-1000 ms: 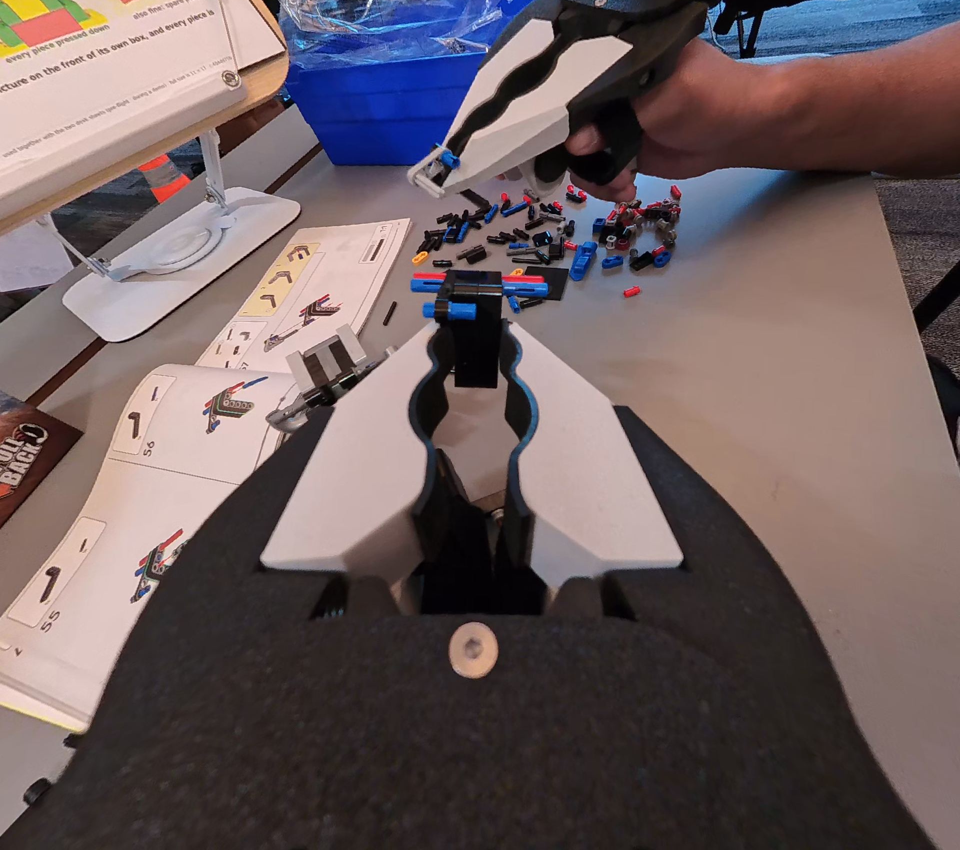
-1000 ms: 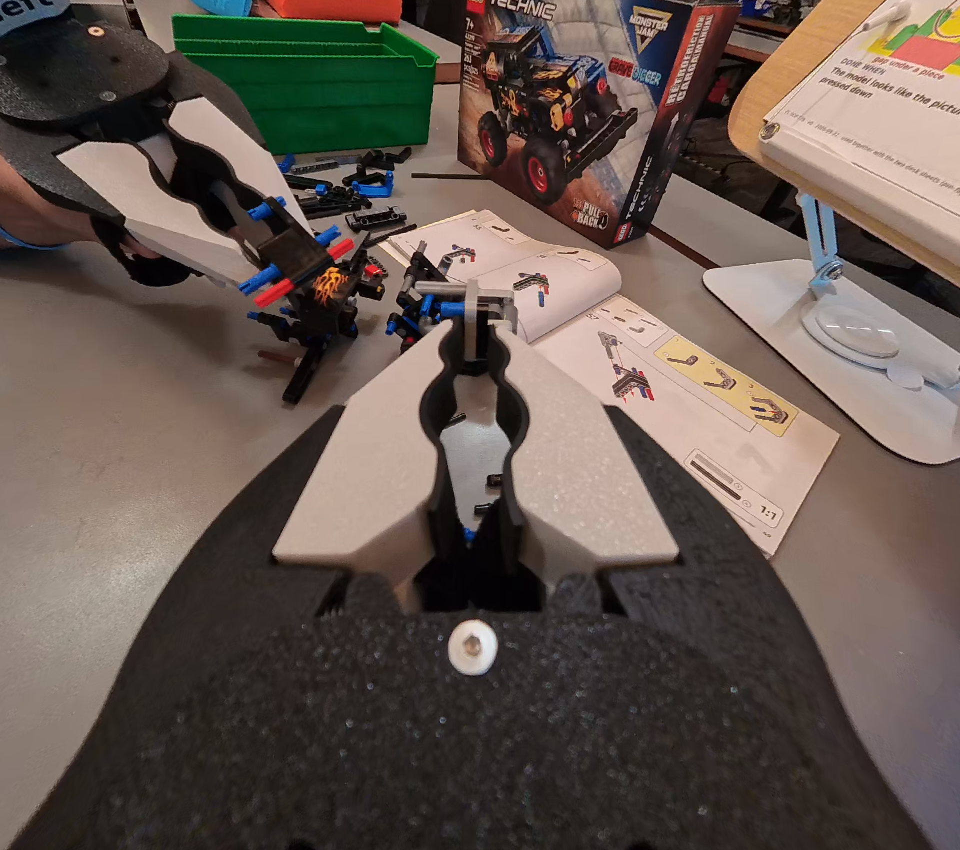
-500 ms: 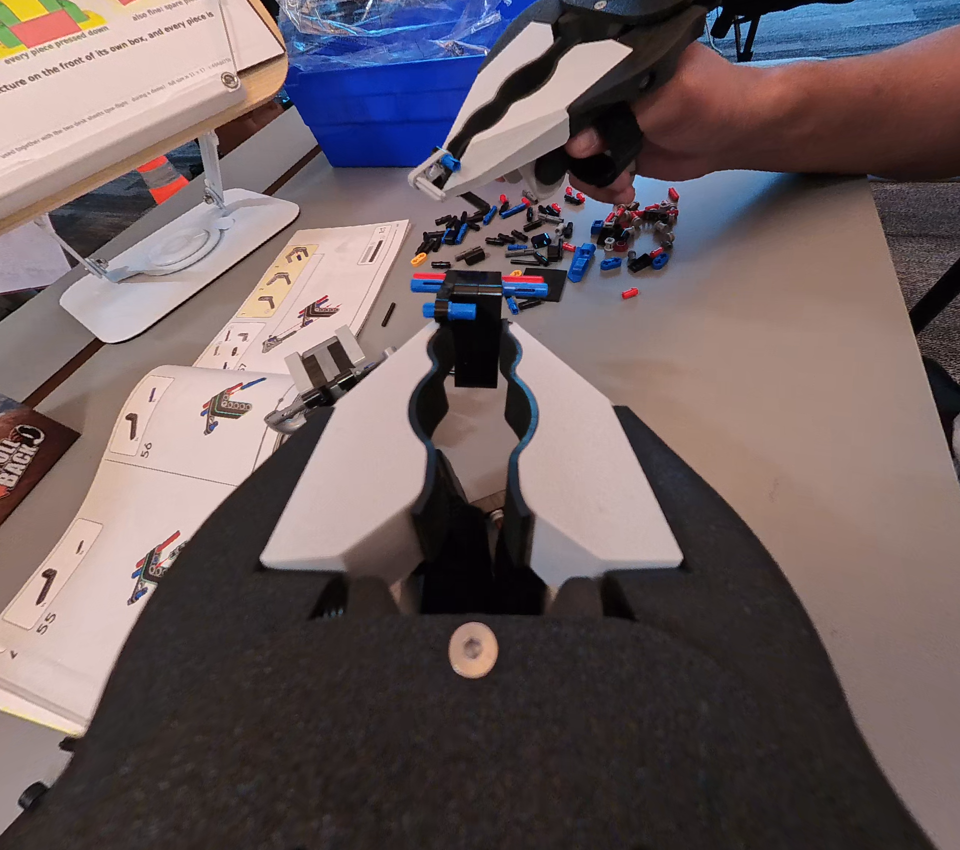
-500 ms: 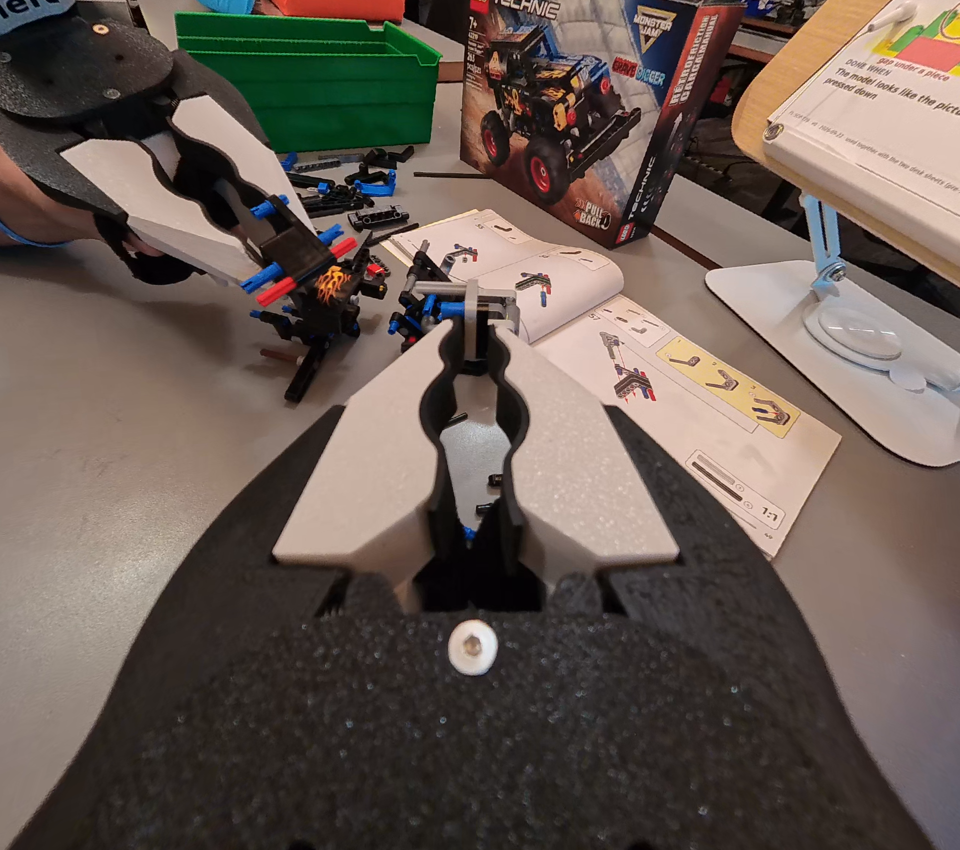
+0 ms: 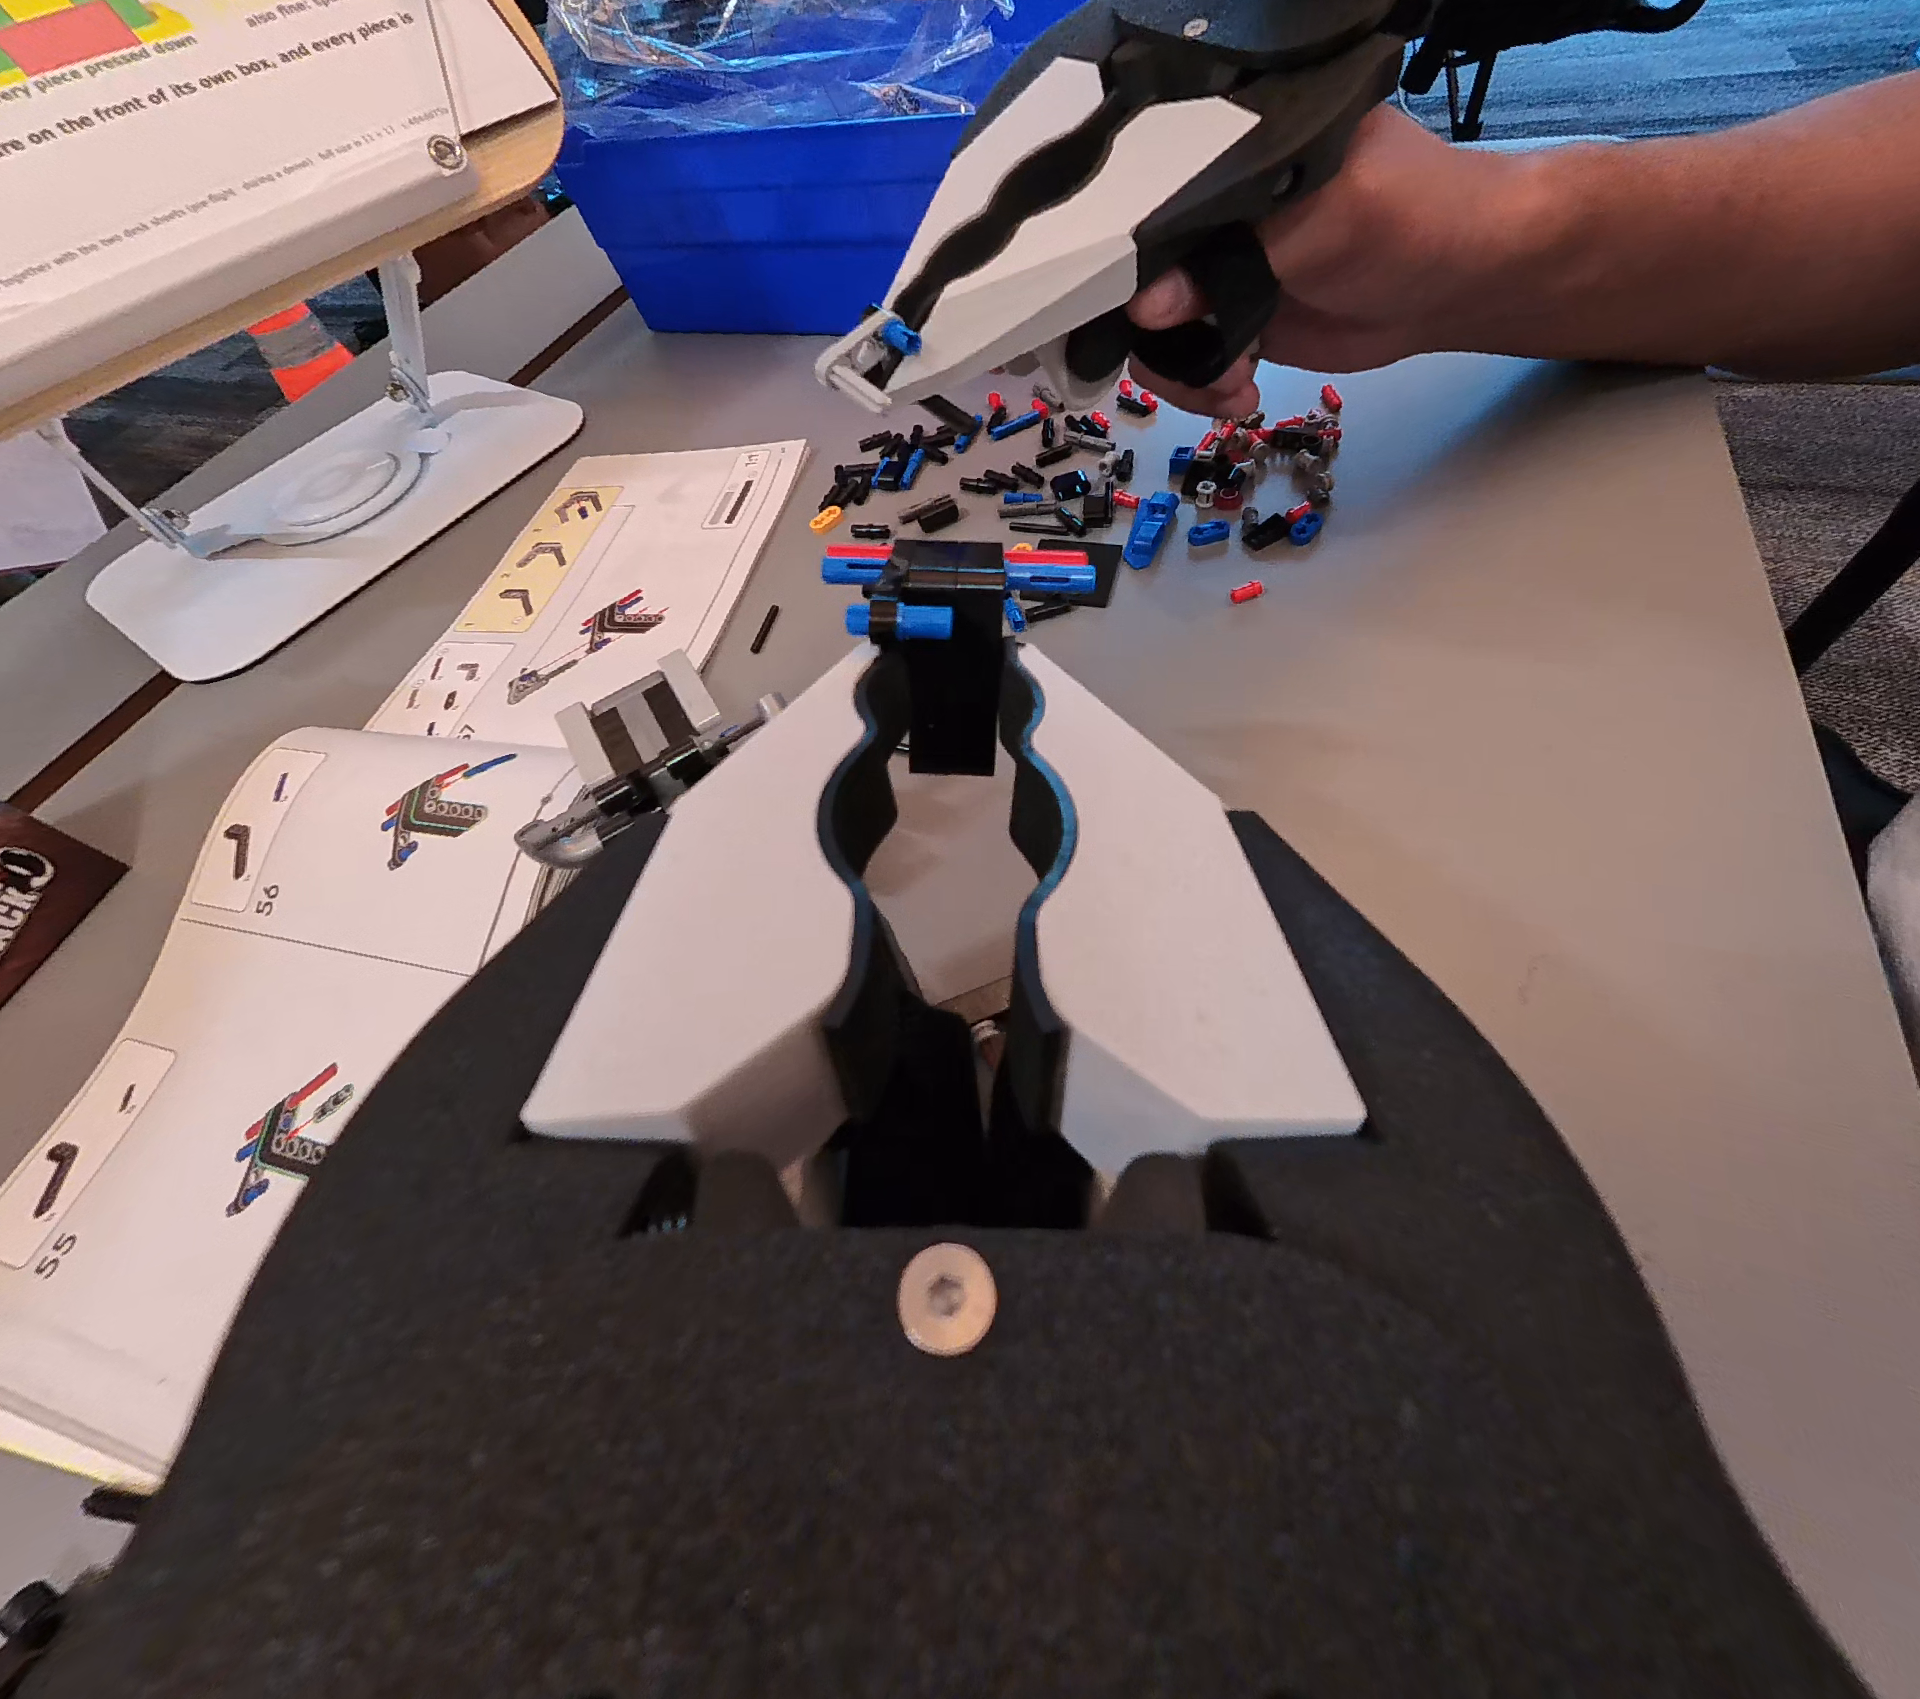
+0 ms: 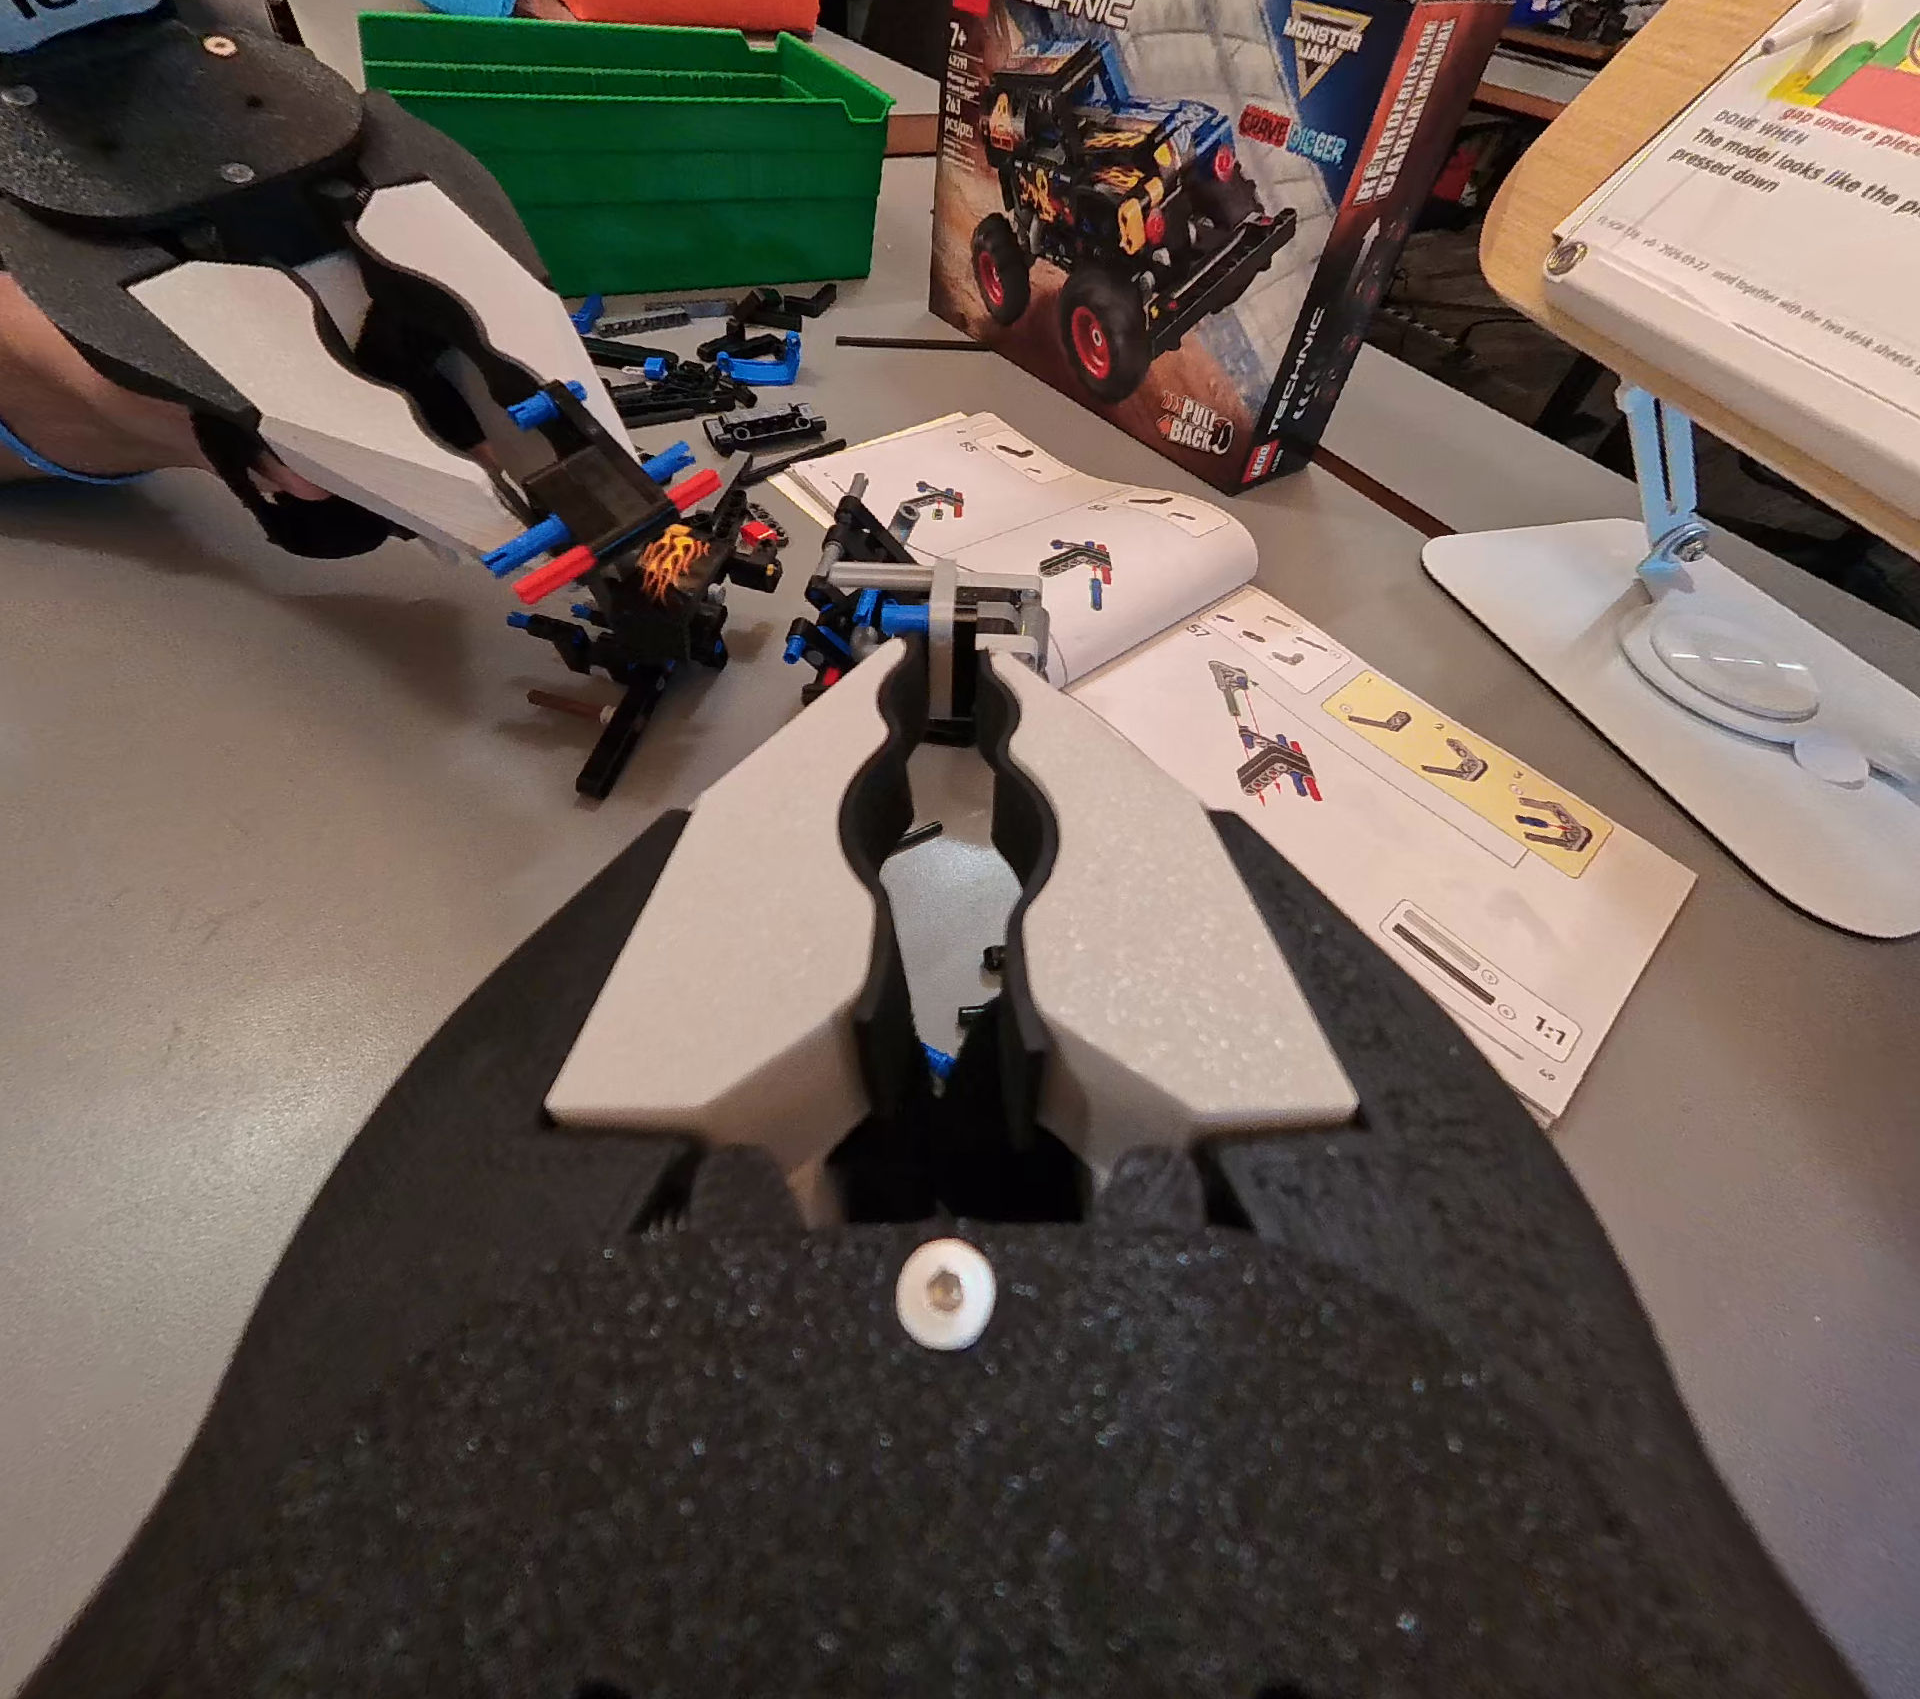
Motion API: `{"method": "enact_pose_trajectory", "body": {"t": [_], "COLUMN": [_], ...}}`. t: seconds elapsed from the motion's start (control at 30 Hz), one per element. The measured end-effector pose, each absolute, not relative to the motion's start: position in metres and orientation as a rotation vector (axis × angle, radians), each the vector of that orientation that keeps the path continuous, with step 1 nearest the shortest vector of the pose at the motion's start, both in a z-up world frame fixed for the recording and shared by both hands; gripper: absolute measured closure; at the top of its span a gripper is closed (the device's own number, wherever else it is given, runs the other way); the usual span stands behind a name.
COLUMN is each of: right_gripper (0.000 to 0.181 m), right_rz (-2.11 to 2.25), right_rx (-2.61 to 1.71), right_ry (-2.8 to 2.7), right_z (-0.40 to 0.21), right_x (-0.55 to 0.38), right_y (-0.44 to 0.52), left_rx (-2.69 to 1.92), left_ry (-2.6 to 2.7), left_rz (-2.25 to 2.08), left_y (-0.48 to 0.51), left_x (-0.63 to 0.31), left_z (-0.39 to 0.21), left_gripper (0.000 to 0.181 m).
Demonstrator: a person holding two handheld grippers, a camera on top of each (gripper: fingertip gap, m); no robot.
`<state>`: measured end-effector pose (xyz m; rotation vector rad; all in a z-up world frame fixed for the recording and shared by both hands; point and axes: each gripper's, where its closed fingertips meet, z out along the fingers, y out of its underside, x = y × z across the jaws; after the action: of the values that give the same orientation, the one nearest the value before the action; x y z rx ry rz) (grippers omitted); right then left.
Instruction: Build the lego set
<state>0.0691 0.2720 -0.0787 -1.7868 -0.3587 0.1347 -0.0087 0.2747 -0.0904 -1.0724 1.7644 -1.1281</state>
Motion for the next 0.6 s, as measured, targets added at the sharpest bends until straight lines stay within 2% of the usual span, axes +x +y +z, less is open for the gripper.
{"method": "enact_pose_trajectory", "body": {"t": [0.47,0.6], "right_gripper": [0.174,0.174], "right_rz": [0.14,0.278], "right_rx": [-1.796,-1.89], "right_ry": [-0.376,-0.506], "right_z": [-0.081,-0.103], "right_x": [0.066,0.042], "right_y": [0.272,0.266], "left_rx": [-1.071,-1.068], "left_ry": [1.765,1.754], "left_rz": [-1.131,-1.121], "left_y": [0.274,0.277], "left_x": [-0.009,-0.009], "left_z": [-0.09,-0.088], "left_gripper": [0.167,0.166]}}
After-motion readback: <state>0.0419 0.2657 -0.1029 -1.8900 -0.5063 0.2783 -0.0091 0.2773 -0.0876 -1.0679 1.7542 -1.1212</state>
